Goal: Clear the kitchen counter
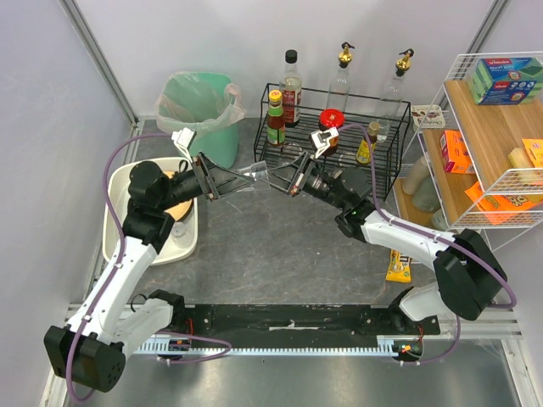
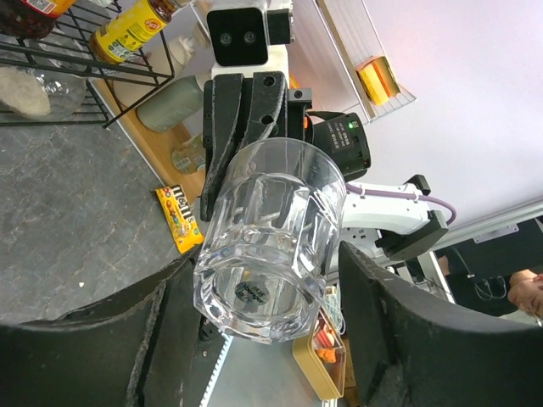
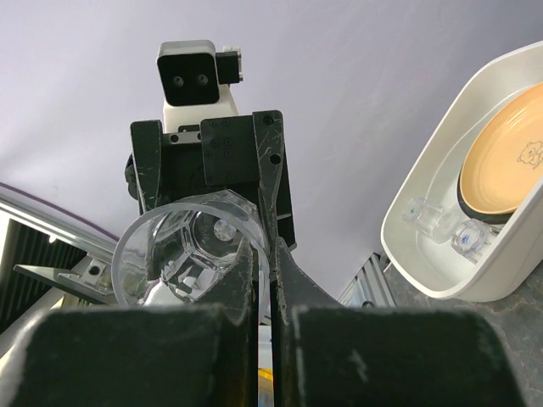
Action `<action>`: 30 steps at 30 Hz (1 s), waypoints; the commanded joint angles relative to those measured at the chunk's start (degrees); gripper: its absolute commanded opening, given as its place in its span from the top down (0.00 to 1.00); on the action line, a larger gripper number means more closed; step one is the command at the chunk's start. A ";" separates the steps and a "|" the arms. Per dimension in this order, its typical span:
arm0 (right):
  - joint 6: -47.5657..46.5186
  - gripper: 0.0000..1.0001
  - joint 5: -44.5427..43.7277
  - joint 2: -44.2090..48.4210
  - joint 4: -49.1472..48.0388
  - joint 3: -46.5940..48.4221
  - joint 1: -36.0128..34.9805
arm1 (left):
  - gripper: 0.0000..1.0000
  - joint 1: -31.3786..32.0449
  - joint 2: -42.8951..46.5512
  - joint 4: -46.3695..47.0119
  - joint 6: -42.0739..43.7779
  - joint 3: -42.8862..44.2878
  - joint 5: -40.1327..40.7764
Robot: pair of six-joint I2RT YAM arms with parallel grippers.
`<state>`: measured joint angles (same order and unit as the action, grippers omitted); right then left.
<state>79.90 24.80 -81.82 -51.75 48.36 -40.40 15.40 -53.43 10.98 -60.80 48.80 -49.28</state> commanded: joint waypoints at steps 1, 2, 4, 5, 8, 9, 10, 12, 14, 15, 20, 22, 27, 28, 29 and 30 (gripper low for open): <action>-2.55 1.00 0.96 0.61 0.59 0.16 -0.12 | 0.34 0.16 -0.01 -0.52 1.99 2.71 1.02; -2.90 1.00 0.78 0.78 1.29 0.16 -0.12 | 0.39 0.25 -0.18 -0.79 2.17 2.80 1.11; -3.78 1.00 0.60 0.96 2.87 0.42 -0.20 | 0.53 0.25 -0.36 -1.57 2.78 2.88 1.46; -4.31 1.00 0.60 1.22 3.92 0.59 -0.20 | 0.63 0.16 -0.36 -2.10 3.14 3.06 1.55; -6.32 0.84 -0.36 2.19 7.70 0.77 -0.12 | 0.93 0.25 -0.27 -6.83 6.38 4.63 4.00; -7.73 0.73 -0.89 2.98 8.67 0.42 -0.20 | 0.98 0.25 -0.18 -9.55 8.74 5.34 5.49; -9.39 0.58 -2.02 3.94 9.90 -0.10 -0.03 | 0.98 0.25 -0.01 -12.71 10.68 6.48 7.25; -12.73 0.36 -5.18 6.22 15.50 -0.63 -0.12 | 0.98 0.25 -0.01 -20.97 15.77 8.85 11.20; -16.77 0.18 -8.35 8.16 22.18 -0.46 -0.03 | 0.98 0.16 -0.36 -27.74 20.25 11.48 15.94; -19.14 0.11 -9.84 9.04 24.65 -0.72 -0.03 | 0.98 0.25 -0.45 -30.82 22.28 12.89 18.31; -25.74 0.02 -19.59 12.82 39.32 -0.11 -0.03 | 0.98 0.16 -2.20 -44.97 30.11 18.78 33.77; -27.42 0.02 -23.28 14.14 44.17 0.42 0.06 | 0.98 0.25 -3.17 -49.63 31.70 20.28 41.16; -29.62 0.02 -27.87 16.86 48.23 -1.68 -0.03 | 0.98 -1.16 -6.15 -57.81 30.48 22.04 60.41; -29.71 0.02 -28.13 17.31 48.32 -2.38 -0.03 | 0.98 -2.03 -7.03 -58.87 29.69 22.04 62.53; -29.54 0.02 -28.14 17.57 48.49 -2.91 -0.03 | 0.98 -3.08 -7.91 -59.49 28.29 21.96 63.94; -29.54 0.02 -28.14 17.83 48.49 -3.53 0.06 | 0.98 -4.05 -8.61 -60.37 27.14 21.70 65.35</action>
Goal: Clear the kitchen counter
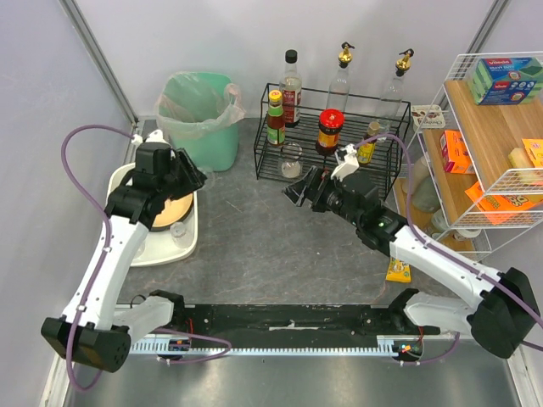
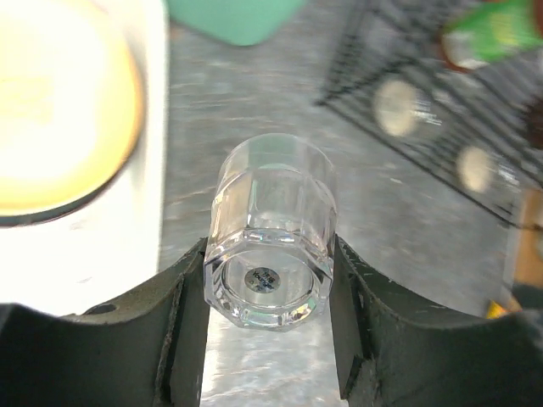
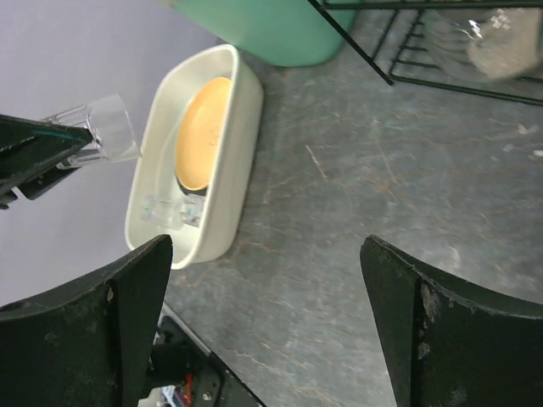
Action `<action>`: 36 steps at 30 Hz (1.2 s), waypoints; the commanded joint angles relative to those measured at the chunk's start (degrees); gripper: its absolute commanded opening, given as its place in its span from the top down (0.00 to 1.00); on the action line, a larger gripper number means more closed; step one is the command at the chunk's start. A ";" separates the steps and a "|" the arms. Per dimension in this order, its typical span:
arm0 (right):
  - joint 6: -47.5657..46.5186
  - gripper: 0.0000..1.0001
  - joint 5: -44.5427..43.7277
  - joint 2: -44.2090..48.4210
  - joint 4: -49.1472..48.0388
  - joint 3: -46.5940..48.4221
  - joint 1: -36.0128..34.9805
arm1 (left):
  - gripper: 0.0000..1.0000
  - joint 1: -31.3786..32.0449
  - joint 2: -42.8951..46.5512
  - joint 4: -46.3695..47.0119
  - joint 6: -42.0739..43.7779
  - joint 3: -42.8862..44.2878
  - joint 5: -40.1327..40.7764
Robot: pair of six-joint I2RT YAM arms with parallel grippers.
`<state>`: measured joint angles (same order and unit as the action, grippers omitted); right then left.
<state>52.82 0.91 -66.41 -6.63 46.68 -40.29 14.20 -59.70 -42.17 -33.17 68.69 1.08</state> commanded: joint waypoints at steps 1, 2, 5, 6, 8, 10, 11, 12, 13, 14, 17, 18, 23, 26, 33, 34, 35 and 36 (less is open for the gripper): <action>-2.37 0.02 -4.33 2.69 3.47 -2.37 -0.14 | 0.98 -4.34 -3.22 -8.09 -1.45 1.72 15.61; -2.11 0.02 -4.33 2.87 3.56 -2.81 -0.14 | 0.98 -5.66 -3.75 -8.88 -2.68 1.63 16.05; -2.10 0.02 -4.51 3.74 3.64 -3.96 -0.14 | 0.98 -10.23 -4.81 -10.56 -5.41 0.93 16.93; -2.02 0.02 -4.60 3.92 3.65 -4.31 -0.14 | 0.98 -11.46 -4.72 -11.08 -6.37 0.66 17.20; -2.10 0.02 -4.69 4.10 3.73 -4.57 -0.14 | 0.98 -13.22 -4.63 -12.40 -8.74 0.13 18.16; -2.10 0.02 -4.69 3.92 3.73 -4.75 -0.14 | 0.98 -14.11 -4.55 -13.80 -10.77 -0.22 19.30; -2.02 0.02 -4.51 3.84 3.73 -4.84 -0.14 | 0.98 -16.02 -4.81 -15.47 -11.82 -0.04 19.92; -2.02 0.02 -4.51 3.66 3.73 -4.93 -0.14 | 0.98 -16.39 -5.24 -16.44 -12.88 0.04 20.88; -1.93 0.02 -4.34 3.40 3.73 -5.01 -0.14 | 0.98 -16.74 -5.77 -18.19 -14.97 0.39 21.76; -1.67 0.02 -4.25 3.22 3.73 -5.10 -0.14 | 0.98 -16.92 -6.21 -19.95 -16.30 0.92 22.55; -1.58 0.02 -3.90 2.52 3.56 -5.10 -0.14 | 0.98 -17.10 -8.06 -24.78 -20.96 1.71 24.75; -1.49 0.02 -3.81 2.25 3.47 -5.19 -0.14 | 0.98 -17.10 -8.58 -26.02 -21.93 1.80 25.11; -1.23 0.02 -3.46 1.73 3.21 -5.72 -0.14 | 0.98 -17.18 -9.29 -30.77 -30.71 -0.91 28.26; -1.23 0.02 -3.28 1.55 3.21 -6.16 -0.14 | 0.99 -17.71 -8.94 -32.18 -35.28 -2.85 30.11; -1.14 0.02 -3.19 0.85 3.21 -6.42 -0.14 | 0.98 -20.87 -9.38 -30.17 -38.20 -6.37 29.85; -1.31 0.02 -3.02 0.76 3.21 -6.33 -0.14 | 0.98 -21.22 -9.38 -29.99 -38.46 -6.89 30.12; -1.40 0.02 -2.93 0.67 3.21 -6.25 -0.14 | 0.98 -21.49 -9.38 -29.72 -39.42 -7.42 30.73; -1.40 0.02 -2.93 0.58 3.21 -6.16 -0.14 | 0.98 -21.84 -9.38 -29.11 -39.52 -8.12 30.73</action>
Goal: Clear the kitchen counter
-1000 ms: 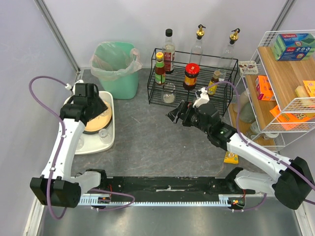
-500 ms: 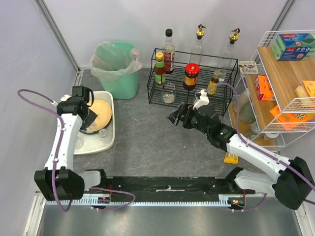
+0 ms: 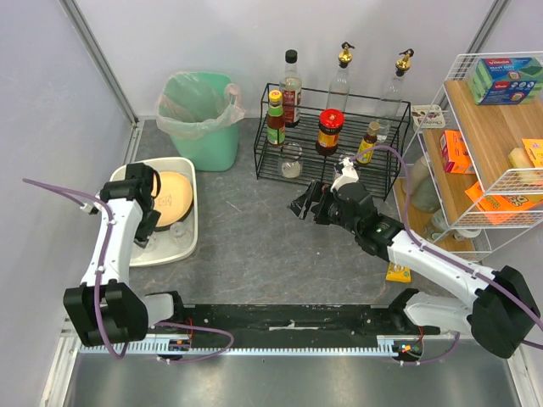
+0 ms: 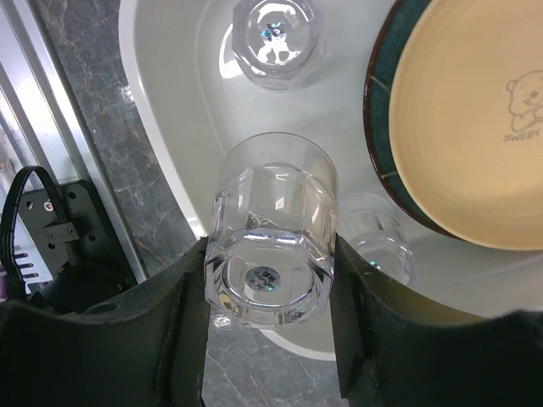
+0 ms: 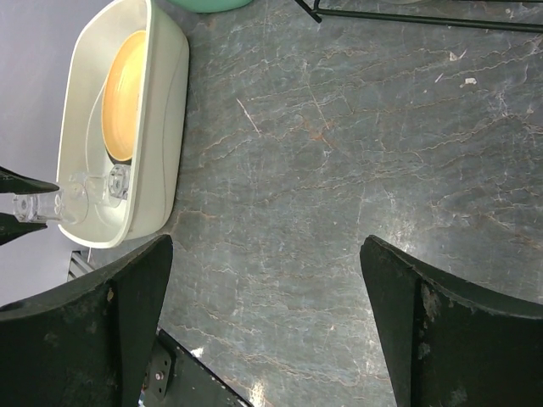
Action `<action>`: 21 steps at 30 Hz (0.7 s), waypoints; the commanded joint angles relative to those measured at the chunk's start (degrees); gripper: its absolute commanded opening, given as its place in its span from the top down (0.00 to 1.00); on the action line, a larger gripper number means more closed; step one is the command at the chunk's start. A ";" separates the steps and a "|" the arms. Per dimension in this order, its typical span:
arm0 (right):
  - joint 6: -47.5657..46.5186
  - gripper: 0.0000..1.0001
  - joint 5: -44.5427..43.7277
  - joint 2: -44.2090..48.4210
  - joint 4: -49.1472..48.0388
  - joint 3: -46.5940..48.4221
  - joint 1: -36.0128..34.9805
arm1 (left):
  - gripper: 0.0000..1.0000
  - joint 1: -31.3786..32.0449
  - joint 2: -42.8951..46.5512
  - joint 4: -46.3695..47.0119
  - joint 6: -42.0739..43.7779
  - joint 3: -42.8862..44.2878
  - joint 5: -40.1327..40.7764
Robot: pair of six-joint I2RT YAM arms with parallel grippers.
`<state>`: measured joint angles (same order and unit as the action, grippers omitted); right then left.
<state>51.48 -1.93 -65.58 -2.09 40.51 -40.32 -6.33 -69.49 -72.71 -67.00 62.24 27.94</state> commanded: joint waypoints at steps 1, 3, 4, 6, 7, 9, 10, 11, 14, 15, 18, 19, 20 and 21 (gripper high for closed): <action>-0.16 0.02 -0.09 -0.34 -1.25 0.01 -0.11 | 0.98 -1.67 0.41 2.04 -5.68 -2.29 3.52; -0.33 0.02 -0.17 -0.51 -1.34 0.09 -0.11 | 0.98 -2.37 0.06 2.39 -6.21 -3.08 2.65; -0.33 0.02 -0.18 -0.69 -1.25 0.09 -0.11 | 0.99 -2.46 -0.11 2.92 -6.30 -3.44 2.03; -0.33 0.02 -0.09 -0.86 -1.17 0.18 -0.11 | 0.98 -3.25 -0.90 3.71 -6.30 -4.23 0.71; -0.24 0.02 0.00 -1.04 -1.25 0.18 -0.11 | 0.99 -3.51 -1.34 4.24 -6.21 -4.49 0.01; -0.33 0.02 -0.17 -1.04 -1.08 0.01 -0.11 | 0.98 -4.04 -2.31 4.76 -6.12 -5.11 -1.13; -0.24 0.02 -0.18 -1.04 -1.16 -0.08 -0.11 | 0.98 -4.30 -2.49 5.46 -5.34 -5.37 -1.83; -0.33 0.02 -0.18 -1.04 -1.16 -0.26 -0.11 | 0.98 -4.57 -2.66 6.34 -4.90 -5.81 -2.36; -0.33 0.02 -0.35 -1.39 -1.16 -0.43 -0.03 | 0.98 -5.53 -2.75 9.15 -3.84 -7.56 -3.86; -0.33 0.02 -0.26 -1.48 -1.16 -0.43 -0.11 | 0.98 -5.80 -2.58 9.95 -3.58 -8.35 -4.38; -0.42 0.02 -0.26 -1.57 -1.08 -0.52 -0.11 | 0.98 -7.12 -2.05 13.54 -2.35 -10.90 -5.70; -0.42 0.02 -0.26 -1.57 -1.08 -0.52 -0.11 | 0.98 -7.38 -1.87 14.34 -2.00 -11.43 -5.71; -0.68 0.02 -0.18 -1.57 -1.16 -0.52 -0.11 | 0.98 -7.64 -1.79 14.96 -1.47 -11.78 -5.71; -1.12 0.02 0.26 -1.57 -1.25 -0.43 -0.11 | 0.98 -7.91 -1.52 15.57 -1.12 -12.14 -5.71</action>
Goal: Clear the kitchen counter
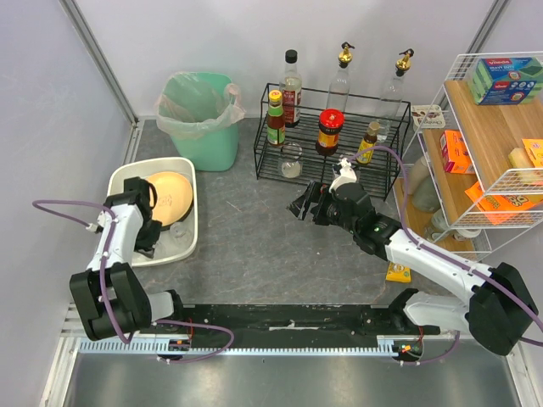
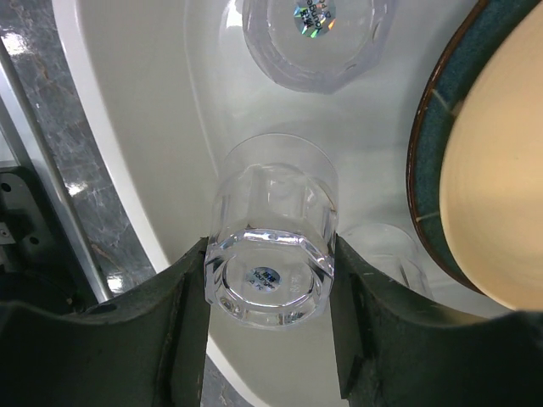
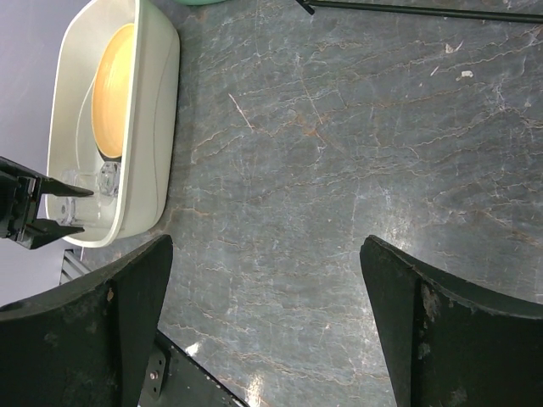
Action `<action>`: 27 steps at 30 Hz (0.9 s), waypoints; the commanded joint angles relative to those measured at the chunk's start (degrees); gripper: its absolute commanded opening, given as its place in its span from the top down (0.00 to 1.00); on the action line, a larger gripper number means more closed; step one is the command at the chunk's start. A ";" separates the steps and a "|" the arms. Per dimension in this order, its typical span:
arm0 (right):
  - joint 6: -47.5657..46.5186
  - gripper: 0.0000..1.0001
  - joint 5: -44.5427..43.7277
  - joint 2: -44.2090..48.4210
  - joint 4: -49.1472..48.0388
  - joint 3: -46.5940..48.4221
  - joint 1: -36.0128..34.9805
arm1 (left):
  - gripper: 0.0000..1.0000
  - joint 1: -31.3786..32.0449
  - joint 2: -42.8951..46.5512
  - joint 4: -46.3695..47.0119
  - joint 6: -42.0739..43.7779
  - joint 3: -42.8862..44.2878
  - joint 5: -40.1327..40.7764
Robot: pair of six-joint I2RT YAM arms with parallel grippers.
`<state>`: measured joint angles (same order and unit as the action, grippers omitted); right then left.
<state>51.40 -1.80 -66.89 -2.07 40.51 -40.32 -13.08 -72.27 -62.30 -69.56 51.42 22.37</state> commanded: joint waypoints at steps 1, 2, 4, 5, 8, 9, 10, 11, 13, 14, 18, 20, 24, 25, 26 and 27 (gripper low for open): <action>-1.47 0.02 0.57 -0.26 -1.27 -0.26 -0.11 | 0.98 -1.42 1.34 5.61 1.44 -1.67 -0.13; -1.91 0.02 0.92 -0.26 -1.27 -0.08 -0.11 | 0.98 -1.68 1.43 5.87 1.36 -1.93 -0.13; -2.61 0.02 1.45 -0.08 -1.19 0.09 -0.11 | 0.96 -2.12 1.52 6.40 1.36 -2.29 -0.40; -2.88 0.02 1.63 -0.08 -1.19 0.18 -0.11 | 0.93 -2.38 1.43 6.58 1.36 -2.46 -0.48; -3.06 0.02 1.63 -0.17 -1.19 0.27 -0.03 | 0.84 -2.74 1.08 7.90 2.06 -2.81 -1.45; -3.14 0.02 1.63 -0.25 -1.19 0.27 -0.11 | 0.76 -2.83 0.99 7.90 2.06 -2.90 -1.45; -3.14 0.02 1.63 -0.26 -1.19 0.18 -0.11 | 0.67 -2.65 0.82 7.99 1.80 -3.08 -1.54; -3.06 0.02 1.63 -0.26 -1.19 0.09 -0.11 | 0.62 -2.83 0.64 7.99 1.88 -3.17 -1.63; -3.06 0.02 1.63 -0.17 -1.27 0.09 -0.11 | 0.53 -3.18 0.29 7.90 1.80 -3.17 -1.72; -3.14 0.02 1.63 -0.17 -1.27 0.09 -0.11 | 0.50 -3.18 0.11 7.90 1.71 -3.25 -1.80; -3.14 0.02 1.63 -0.17 -1.27 0.09 -0.11 | 0.42 -3.35 -0.24 7.81 1.97 -3.17 -1.89; -3.06 0.02 1.63 0.09 -1.27 0.01 -0.11 | 0.35 -3.35 -0.24 7.81 2.32 -2.99 -2.07; -2.97 0.02 1.63 0.62 -1.27 -0.17 -0.11 | 0.21 -3.44 0.02 7.11 2.67 -2.20 -2.24; -2.79 0.02 1.63 0.71 -1.27 -0.17 -0.11 | 0.19 -3.44 0.28 7.11 3.02 -2.11 -2.16; -2.88 0.02 1.63 0.62 -1.27 -0.17 -0.11 | 0.17 -3.44 0.55 6.76 3.11 -1.94 -1.98; -2.79 0.02 1.63 0.80 -1.27 -0.17 -0.11 | 0.16 -3.44 0.81 6.76 3.20 -1.76 -1.89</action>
<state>49.25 0.01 -67.09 -2.09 40.51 -40.32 -16.05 -72.38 -55.57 -68.05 48.31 19.77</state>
